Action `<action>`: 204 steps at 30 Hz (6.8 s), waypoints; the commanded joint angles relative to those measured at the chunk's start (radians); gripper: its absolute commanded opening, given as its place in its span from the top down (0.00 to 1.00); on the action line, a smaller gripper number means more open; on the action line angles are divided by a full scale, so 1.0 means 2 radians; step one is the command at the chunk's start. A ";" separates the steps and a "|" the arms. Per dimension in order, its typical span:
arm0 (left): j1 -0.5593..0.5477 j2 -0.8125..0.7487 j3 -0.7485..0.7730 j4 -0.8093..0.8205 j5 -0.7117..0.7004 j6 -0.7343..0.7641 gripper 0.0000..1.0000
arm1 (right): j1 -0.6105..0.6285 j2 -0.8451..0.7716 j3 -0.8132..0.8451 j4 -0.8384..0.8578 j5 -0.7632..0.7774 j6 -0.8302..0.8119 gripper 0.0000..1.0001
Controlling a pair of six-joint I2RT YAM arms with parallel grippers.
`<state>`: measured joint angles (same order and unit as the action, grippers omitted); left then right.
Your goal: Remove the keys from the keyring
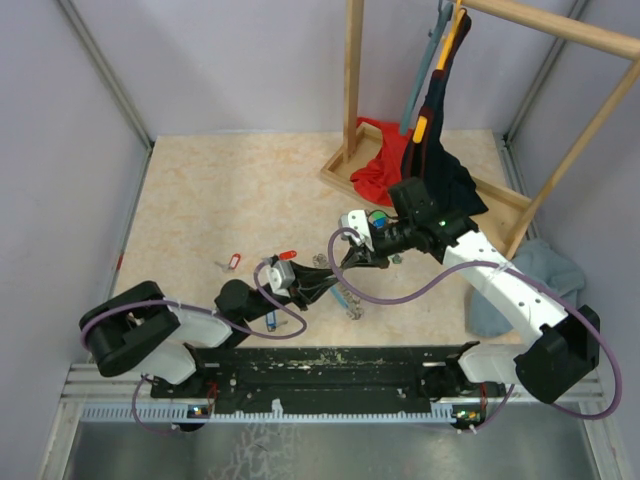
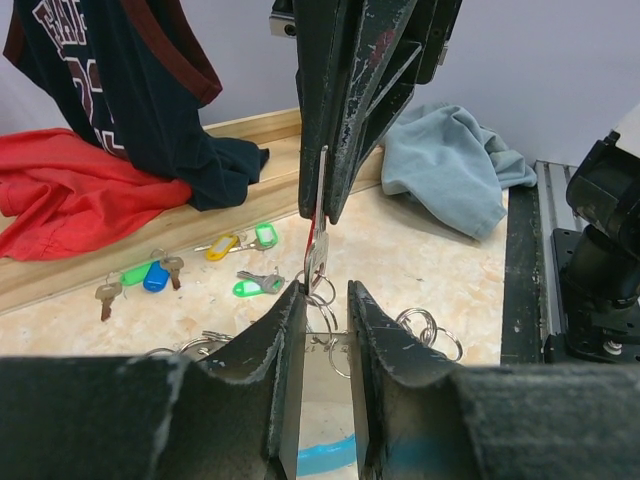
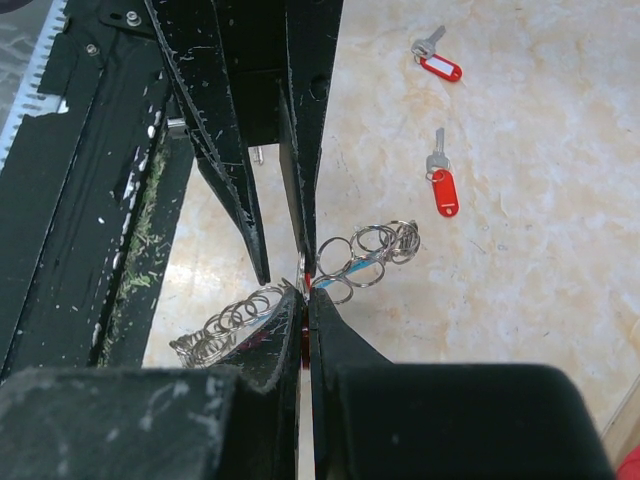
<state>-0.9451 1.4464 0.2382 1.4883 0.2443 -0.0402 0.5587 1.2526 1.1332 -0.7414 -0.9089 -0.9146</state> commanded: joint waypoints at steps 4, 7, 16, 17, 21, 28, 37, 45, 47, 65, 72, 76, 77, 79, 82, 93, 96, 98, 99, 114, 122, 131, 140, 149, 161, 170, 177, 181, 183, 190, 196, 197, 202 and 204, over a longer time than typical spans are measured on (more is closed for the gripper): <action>-0.007 0.009 0.007 0.002 -0.013 -0.008 0.72 | -0.004 -0.007 0.016 0.037 -0.006 0.014 1.00; -0.008 0.012 0.009 0.002 -0.016 -0.013 0.72 | -0.004 -0.007 0.016 0.038 -0.006 0.015 1.00; -0.011 0.021 0.017 -0.008 -0.026 -0.019 0.72 | -0.004 -0.007 0.015 0.041 -0.005 0.019 1.00; -0.011 0.021 0.018 -0.009 -0.027 -0.020 0.72 | -0.004 -0.007 0.015 0.041 -0.005 0.019 1.00; -0.011 0.023 0.020 -0.013 -0.033 -0.022 0.74 | -0.004 -0.008 0.015 0.041 -0.005 0.019 1.00; -0.011 0.024 0.022 -0.019 -0.040 -0.024 0.76 | -0.004 -0.008 0.015 0.041 -0.005 0.019 1.00; -0.011 0.024 0.027 -0.032 -0.040 -0.029 0.78 | -0.004 -0.010 0.018 0.041 0.001 0.021 1.00; -0.011 0.024 0.030 -0.038 -0.040 -0.034 0.77 | -0.004 -0.011 0.017 0.042 0.003 0.023 1.00; -0.011 0.025 0.030 -0.039 -0.041 -0.034 0.77 | -0.004 -0.011 0.017 0.042 0.002 0.023 1.00; -0.011 0.014 0.023 -0.038 -0.035 -0.032 1.00 | -0.042 -0.026 0.011 0.045 0.009 0.022 1.00; -0.011 -0.001 0.011 -0.019 -0.028 -0.022 1.00 | -0.053 -0.017 -0.018 0.061 0.006 0.007 1.00; -0.011 -0.005 0.001 0.016 -0.030 -0.021 1.00 | -0.054 0.002 -0.034 0.069 -0.028 0.001 1.00; -0.012 -0.004 -0.001 0.025 -0.029 -0.021 1.00 | -0.054 0.008 -0.035 0.072 -0.034 0.003 1.00; -0.011 0.000 -0.004 0.041 -0.031 -0.023 1.00 | -0.054 0.015 -0.036 0.076 -0.043 0.008 1.00; -0.011 0.014 -0.013 0.076 -0.034 -0.027 1.00 | -0.053 0.014 -0.034 0.079 -0.058 0.017 1.00; -0.011 0.085 -0.013 0.150 -0.033 -0.025 0.92 | -0.054 -0.007 -0.006 0.053 -0.077 0.023 1.00; -0.011 0.089 -0.011 0.150 -0.032 -0.026 0.84 | -0.053 -0.007 -0.007 0.051 -0.077 0.020 1.00; -0.011 0.087 -0.012 0.150 -0.031 -0.024 0.80 | -0.053 -0.005 -0.007 0.048 -0.076 0.017 1.00; -0.011 0.084 -0.013 0.150 -0.030 -0.022 0.78 | -0.053 -0.005 -0.006 0.047 -0.076 0.015 1.00; -0.017 0.017 -0.012 0.090 -0.020 -0.087 0.73 | -0.053 -0.006 -0.006 0.047 -0.072 0.016 1.00; -0.039 -0.060 0.026 -0.118 -0.104 -0.118 0.72 | -0.053 -0.004 -0.008 0.059 -0.070 0.034 1.00; -0.065 -0.091 0.061 -0.255 -0.150 -0.139 0.72 | -0.053 -0.001 -0.011 0.079 -0.061 0.058 1.00; -0.068 -0.078 0.090 -0.298 -0.163 -0.153 0.72 | -0.053 -0.001 -0.012 0.087 -0.057 0.069 1.00; -0.068 -0.054 0.124 -0.360 -0.199 -0.171 0.71 | -0.053 -0.001 -0.012 0.089 -0.056 0.072 1.00; -0.067 -0.054 0.142 -0.404 -0.234 -0.170 0.72 | -0.053 0.000 -0.013 0.094 -0.052 0.079 1.00; -0.067 -0.060 0.129 -0.384 -0.229 -0.156 0.72 | -0.053 0.000 -0.014 0.098 -0.052 0.086 1.00; -0.068 -0.062 0.117 -0.355 -0.218 -0.122 0.70 | -0.053 0.003 -0.017 0.107 -0.056 0.098 1.00; -0.068 -0.064 0.107 -0.333 -0.215 -0.098 0.67 | -0.053 0.004 -0.017 0.112 -0.057 0.104 1.00; -0.068 -0.061 0.100 -0.315 -0.214 -0.082 0.67 | -0.053 0.004 -0.018 0.113 -0.059 0.105 1.00; -0.068 -0.056 0.078 -0.246 -0.210 -0.036 0.76 | -0.053 0.004 -0.018 0.113 -0.063 0.106 1.00; -0.068 -0.056 0.071 -0.225 -0.202 -0.024 0.80 | -0.053 0.004 -0.017 0.109 -0.066 0.103 1.00; -0.068 -0.056 0.070 -0.222 -0.201 -0.022 0.80 | -0.053 0.004 -0.017 0.108 -0.067 0.102 1.00; -0.068 -0.050 0.074 -0.220 -0.198 -0.016 0.81 | -0.053 0.004 -0.016 0.107 -0.069 0.102 1.00; -0.068 -0.048 0.076 -0.221 -0.197 -0.015 0.81 | -0.053 0.004 -0.015 0.106 -0.069 0.102 1.00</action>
<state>-1.0771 1.3384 0.3878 0.9932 -0.1623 -0.0944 0.4595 1.2785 1.0622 -0.5674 -0.9958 -0.7132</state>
